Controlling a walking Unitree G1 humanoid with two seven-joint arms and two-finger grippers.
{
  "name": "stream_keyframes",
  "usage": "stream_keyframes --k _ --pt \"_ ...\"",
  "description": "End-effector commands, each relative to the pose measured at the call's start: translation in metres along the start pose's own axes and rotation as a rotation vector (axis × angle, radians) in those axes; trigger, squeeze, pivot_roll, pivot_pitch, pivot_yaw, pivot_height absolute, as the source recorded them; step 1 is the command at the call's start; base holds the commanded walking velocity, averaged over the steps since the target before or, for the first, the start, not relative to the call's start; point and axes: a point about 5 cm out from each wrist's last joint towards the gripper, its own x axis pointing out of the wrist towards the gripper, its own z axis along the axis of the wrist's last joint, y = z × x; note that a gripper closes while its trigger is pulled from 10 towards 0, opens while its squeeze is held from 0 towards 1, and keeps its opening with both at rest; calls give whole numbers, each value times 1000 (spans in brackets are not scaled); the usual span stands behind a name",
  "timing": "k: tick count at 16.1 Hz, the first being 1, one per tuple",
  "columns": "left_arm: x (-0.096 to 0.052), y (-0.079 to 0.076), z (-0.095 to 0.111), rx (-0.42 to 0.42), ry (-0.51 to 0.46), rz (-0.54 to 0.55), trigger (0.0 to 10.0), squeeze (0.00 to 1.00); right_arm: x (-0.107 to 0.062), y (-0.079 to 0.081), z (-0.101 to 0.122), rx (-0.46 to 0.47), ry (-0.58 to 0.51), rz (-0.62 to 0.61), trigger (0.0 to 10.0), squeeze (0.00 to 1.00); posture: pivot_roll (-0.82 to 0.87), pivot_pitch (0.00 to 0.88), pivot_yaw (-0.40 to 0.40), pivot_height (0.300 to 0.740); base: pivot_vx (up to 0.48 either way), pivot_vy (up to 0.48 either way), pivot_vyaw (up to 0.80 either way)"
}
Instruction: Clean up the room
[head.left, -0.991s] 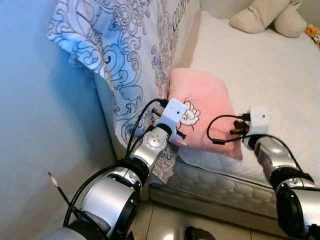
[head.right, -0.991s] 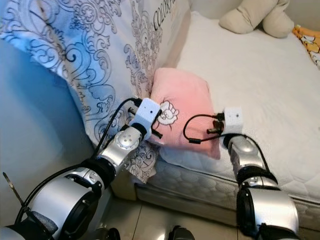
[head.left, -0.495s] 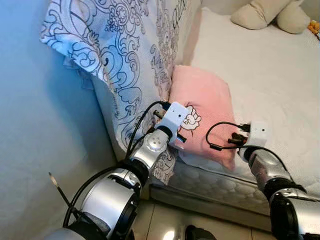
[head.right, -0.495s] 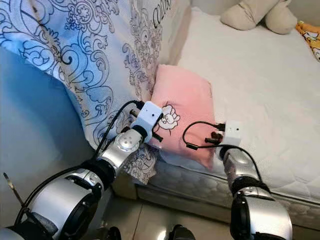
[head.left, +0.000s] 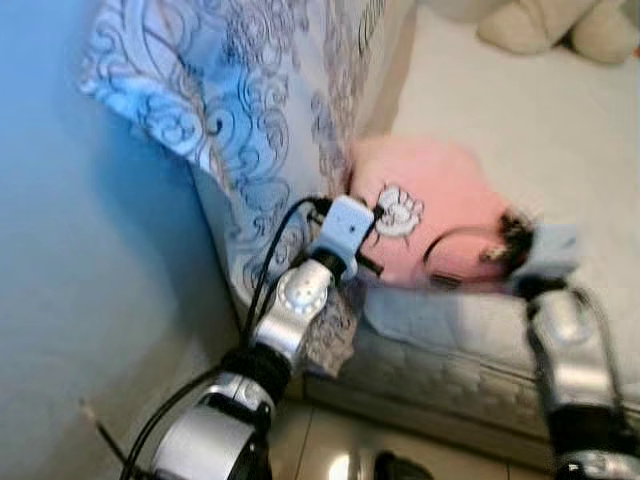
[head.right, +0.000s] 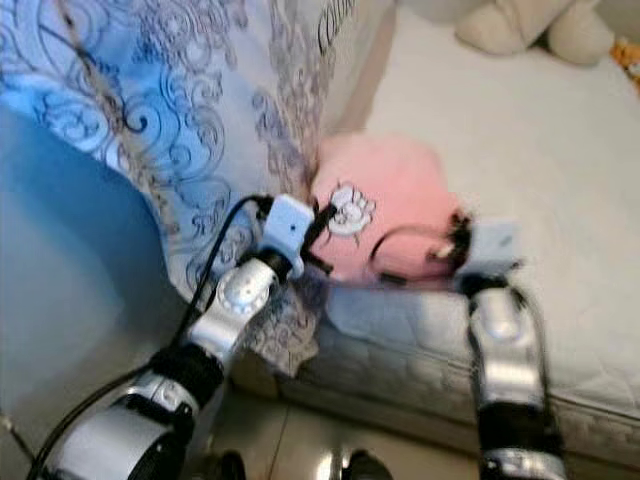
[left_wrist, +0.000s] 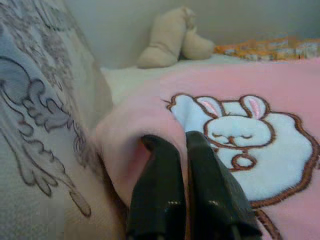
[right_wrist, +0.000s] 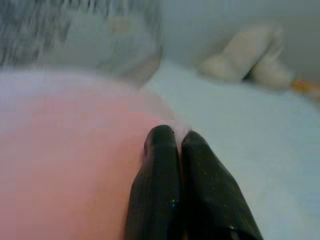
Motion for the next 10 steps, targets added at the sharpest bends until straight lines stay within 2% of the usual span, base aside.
stream_keyframes --k 1,2,3,5,7,10 --pt "10 3 20 -17 -78 17 10000 0 0 -23 9 -10 -36 -99 10000 0 -161 0 5 740 0 0 0" --pt "15 9 25 -23 -91 19 10000 0 4 -33 4 4 -14 -147 10000 0 -163 0 16 740 0 0 0" --pt "18 12 28 -32 -91 20 10000 0 6 -35 2 17 -2 -165 10000 0 -165 0 21 740 244 -255 0" --pt "26 14 42 -13 -113 -11 10000 0 11 -25 13 9 -3 -140 10000 0 -171 0 36 740 332 -343 0" --pt "29 10 47 -15 -130 -42 10000 0 16 -22 17 11 -16 -131 10000 0 -170 0 40 740 326 -349 0" --pt "30 3 43 -51 -115 -77 10000 0 21 -17 19 9 -20 -105 10000 0 -172 0 44 740 298 -372 0"
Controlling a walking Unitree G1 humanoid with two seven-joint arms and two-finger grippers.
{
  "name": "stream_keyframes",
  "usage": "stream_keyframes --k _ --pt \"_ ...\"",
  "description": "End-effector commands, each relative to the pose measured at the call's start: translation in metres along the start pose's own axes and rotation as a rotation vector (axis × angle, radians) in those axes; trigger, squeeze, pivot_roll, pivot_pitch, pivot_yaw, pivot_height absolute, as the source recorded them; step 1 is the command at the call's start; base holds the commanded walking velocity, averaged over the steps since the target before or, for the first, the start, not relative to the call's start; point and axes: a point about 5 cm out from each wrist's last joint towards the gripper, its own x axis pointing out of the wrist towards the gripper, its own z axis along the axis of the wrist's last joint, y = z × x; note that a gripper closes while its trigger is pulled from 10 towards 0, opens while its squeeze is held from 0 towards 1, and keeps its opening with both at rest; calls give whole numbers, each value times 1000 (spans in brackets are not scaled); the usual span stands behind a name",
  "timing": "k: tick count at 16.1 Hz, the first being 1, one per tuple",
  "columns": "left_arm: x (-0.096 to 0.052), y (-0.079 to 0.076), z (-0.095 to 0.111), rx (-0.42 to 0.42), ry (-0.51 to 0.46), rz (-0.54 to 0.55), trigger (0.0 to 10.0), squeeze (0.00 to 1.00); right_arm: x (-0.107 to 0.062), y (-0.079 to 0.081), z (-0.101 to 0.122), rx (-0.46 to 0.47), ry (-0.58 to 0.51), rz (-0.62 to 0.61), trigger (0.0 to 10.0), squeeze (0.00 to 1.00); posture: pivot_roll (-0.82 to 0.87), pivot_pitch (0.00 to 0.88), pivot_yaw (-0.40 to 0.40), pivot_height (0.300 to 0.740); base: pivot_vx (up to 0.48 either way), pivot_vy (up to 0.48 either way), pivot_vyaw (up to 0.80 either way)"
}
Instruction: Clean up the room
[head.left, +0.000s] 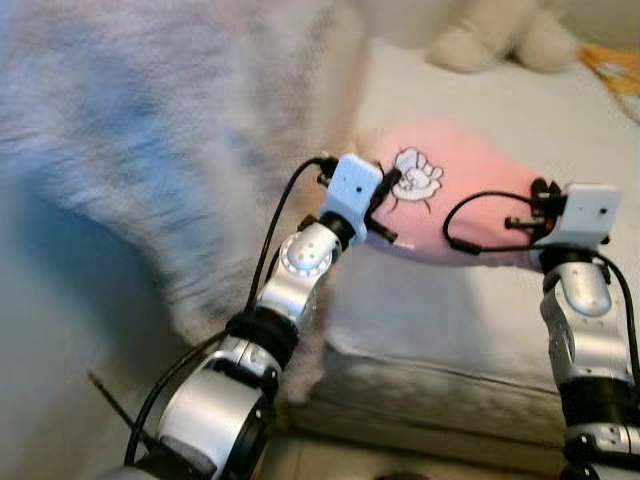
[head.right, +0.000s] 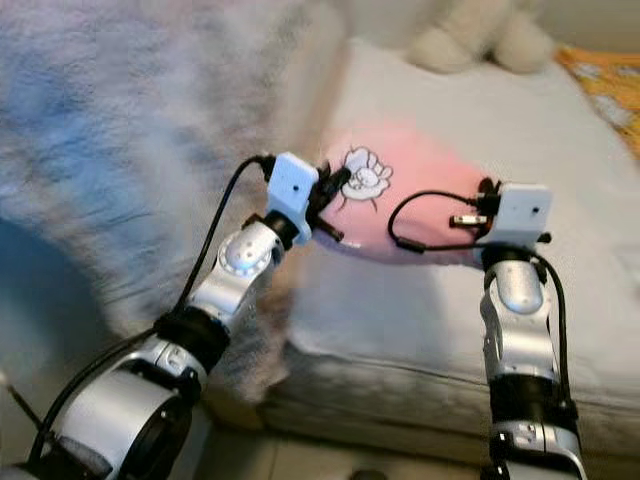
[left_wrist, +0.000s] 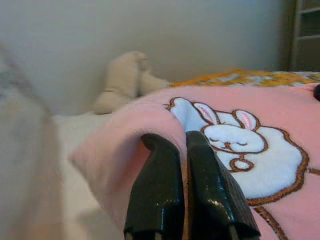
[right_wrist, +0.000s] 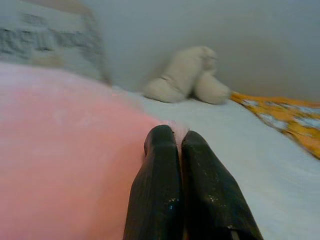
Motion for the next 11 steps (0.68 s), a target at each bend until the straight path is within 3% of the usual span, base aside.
stream_keyframes --k 1,6,10,11 --pt "7 -4 7 -37 -25 10 10000 0 5 -2 5 -3 -7 -5 10000 0 -172 0 42 740 300 -371 0" --pt "9 15 5 -54 29 128 10000 0 13 9 5 -18 14 85 10000 0 -164 0 33 740 0 0 0" --pt "16 10 11 -75 16 100 10000 0 24 13 13 -13 4 122 10000 0 -158 0 28 740 372 0 0" --pt "17 9 13 -74 10 92 10000 0 25 13 13 -15 9 125 10000 0 -157 0 27 740 450 0 794"
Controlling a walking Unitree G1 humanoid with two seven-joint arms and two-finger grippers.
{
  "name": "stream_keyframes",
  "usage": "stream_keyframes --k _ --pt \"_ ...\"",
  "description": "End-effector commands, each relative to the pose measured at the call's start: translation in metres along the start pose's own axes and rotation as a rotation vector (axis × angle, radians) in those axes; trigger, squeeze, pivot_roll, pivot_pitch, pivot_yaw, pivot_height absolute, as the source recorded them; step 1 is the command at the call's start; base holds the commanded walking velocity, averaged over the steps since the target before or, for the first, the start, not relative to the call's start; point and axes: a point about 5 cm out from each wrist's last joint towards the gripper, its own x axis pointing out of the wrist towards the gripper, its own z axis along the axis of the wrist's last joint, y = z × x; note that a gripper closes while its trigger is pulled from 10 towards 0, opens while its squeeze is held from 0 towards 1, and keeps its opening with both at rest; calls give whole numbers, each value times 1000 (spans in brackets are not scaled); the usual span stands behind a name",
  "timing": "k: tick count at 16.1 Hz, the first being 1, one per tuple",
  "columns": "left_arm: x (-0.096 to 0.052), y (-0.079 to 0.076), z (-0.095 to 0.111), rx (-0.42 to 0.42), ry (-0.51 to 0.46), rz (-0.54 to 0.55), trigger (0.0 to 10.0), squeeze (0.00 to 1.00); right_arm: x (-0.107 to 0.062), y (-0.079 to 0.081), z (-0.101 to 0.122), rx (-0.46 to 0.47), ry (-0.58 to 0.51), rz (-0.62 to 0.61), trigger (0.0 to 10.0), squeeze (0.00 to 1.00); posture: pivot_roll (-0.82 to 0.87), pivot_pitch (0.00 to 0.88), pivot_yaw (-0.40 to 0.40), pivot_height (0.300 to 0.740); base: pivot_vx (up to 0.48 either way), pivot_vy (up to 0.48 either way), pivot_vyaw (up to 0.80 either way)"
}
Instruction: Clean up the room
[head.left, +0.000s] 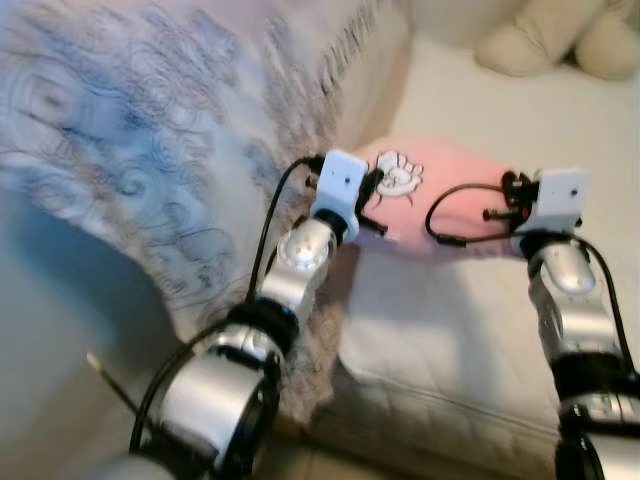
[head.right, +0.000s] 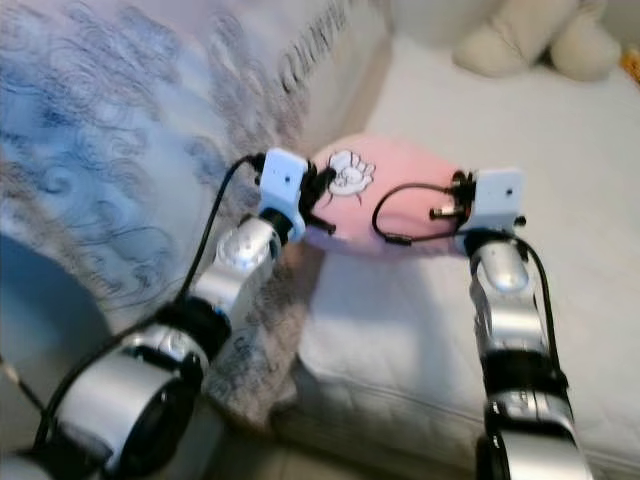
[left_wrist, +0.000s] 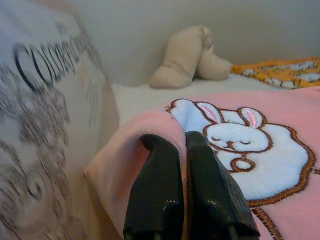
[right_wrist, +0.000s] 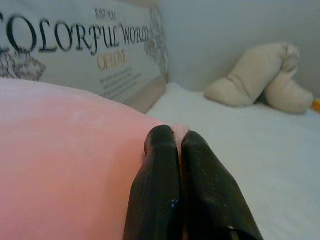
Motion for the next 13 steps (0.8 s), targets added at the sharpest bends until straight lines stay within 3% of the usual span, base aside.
stream_keyframes --k 1,2,4,10,13 --pt "9 -7 17 -10 -64 -21 10000 0 5 1 8 10 -25 8 10000 0 -157 0 27 740 416 0 794" --pt "9 -9 17 -14 -68 -32 10000 0 5 4 8 -17 -26 20 10000 0 -158 0 28 740 401 -255 788" --pt "9 -10 17 -15 -70 -32 10000 0 5 3 6 -7 -17 9 10000 0 -161 0 29 740 341 -129 -800" --pt "7 -13 10 -5 -46 -26 10000 0 2 2 2 9 -8 -12 10000 0 -162 0 29 740 0 0 -800" --pt "7 -16 9 0 -44 -27 10000 0 2 5 0 -5 -1 8 10000 0 -162 0 27 740 0 0 0"
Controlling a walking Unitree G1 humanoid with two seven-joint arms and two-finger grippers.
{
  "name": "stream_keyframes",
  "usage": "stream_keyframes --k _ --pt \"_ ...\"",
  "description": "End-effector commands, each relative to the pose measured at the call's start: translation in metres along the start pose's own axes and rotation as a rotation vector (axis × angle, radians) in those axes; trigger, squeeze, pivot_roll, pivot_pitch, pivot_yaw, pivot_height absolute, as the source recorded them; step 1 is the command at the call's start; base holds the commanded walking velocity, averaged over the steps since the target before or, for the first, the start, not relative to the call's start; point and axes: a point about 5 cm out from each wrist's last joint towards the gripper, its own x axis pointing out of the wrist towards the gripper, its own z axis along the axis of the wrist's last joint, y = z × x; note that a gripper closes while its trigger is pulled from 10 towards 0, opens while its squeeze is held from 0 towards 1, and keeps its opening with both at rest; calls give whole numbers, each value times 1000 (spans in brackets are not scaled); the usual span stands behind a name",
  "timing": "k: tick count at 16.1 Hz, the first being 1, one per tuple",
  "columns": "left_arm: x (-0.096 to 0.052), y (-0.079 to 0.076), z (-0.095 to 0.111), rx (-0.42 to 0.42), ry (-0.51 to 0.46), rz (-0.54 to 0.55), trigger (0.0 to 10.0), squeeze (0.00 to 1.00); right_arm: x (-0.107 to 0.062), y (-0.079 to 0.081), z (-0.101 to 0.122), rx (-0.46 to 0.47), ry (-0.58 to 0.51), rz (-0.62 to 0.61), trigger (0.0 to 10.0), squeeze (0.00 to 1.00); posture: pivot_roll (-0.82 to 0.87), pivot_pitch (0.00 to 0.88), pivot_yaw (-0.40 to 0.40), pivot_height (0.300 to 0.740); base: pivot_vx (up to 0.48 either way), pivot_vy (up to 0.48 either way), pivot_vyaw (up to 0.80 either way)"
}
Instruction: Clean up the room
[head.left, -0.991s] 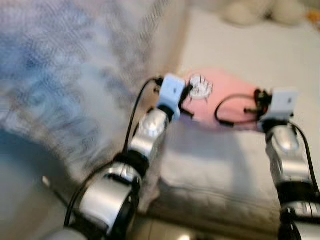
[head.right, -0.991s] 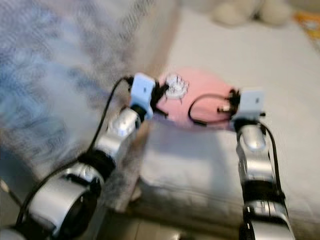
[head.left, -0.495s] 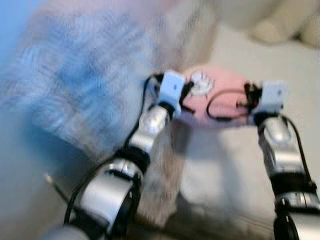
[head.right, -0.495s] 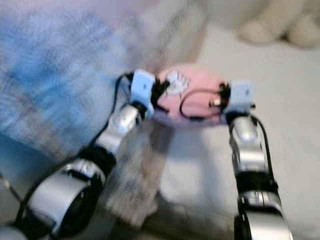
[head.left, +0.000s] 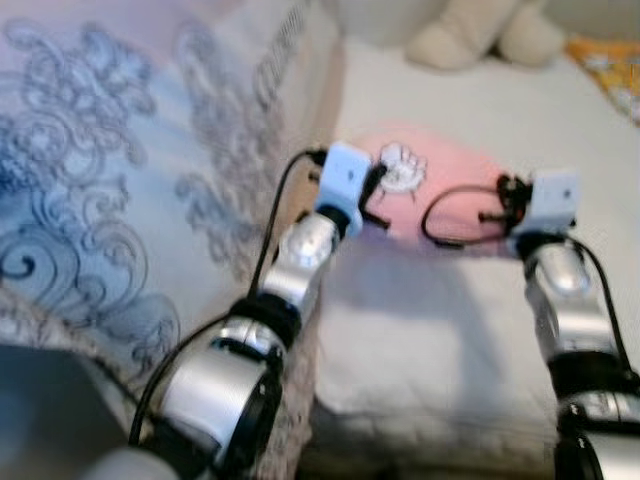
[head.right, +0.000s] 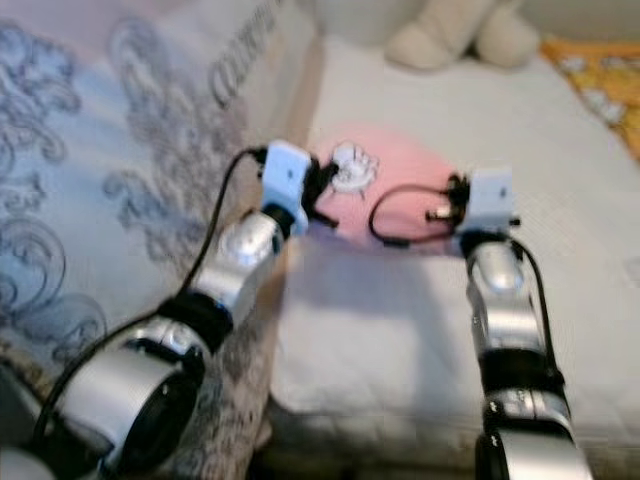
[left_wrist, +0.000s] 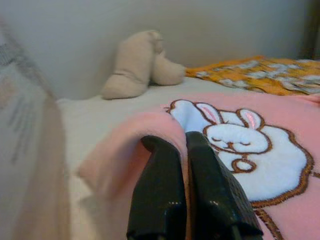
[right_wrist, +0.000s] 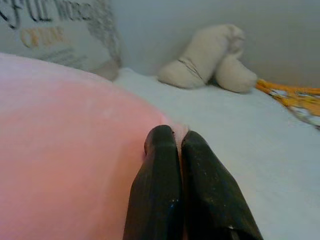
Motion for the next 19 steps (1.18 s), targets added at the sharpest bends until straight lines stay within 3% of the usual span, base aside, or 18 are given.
stream_keyframes --k 1,5,10,12,13,14,15,18,19 --pt "6 -14 8 -17 -41 -16 10000 0 3 0 7 -3 -26 -2 10000 0 -162 0 27 740 0 0 0" --pt "9 6 14 22 -19 106 10000 0 12 0 8 -18 -9 41 10000 0 -155 0 20 740 0 0 0" --pt "17 19 22 69 41 209 10000 0 34 5 11 -147 83 178 10000 0 -157 7 8 740 0 0 0" --pt "13 35 21 98 55 313 10000 0 41 13 11 -179 132 235 10000 0 -137 38 -15 740 0 0 0" --pt "2 52 11 139 82 440 10000 0 44 30 9 -230 167 313 10000 0 -103 66 -37 740 0 0 0" --pt "-2 55 8 144 86 470 10000 0 44 34 8 -231 169 330 10000 0 -95 74 -42 740 0 0 0" --pt "-18 68 -4 180 85 577 10000 0 47 51 11 -210 155 396 10000 0 -74 92 -54 740 0 0 0" --pt "-38 80 -17 221 65 691 10000 0 48 66 16 -175 120 452 10000 0 -57 100 -66 740 0 0 0" --pt "-55 89 -27 249 61 763 10000 0 47 78 18 -142 99 510 10000 0 -50 102 -74 740 0 0 0"
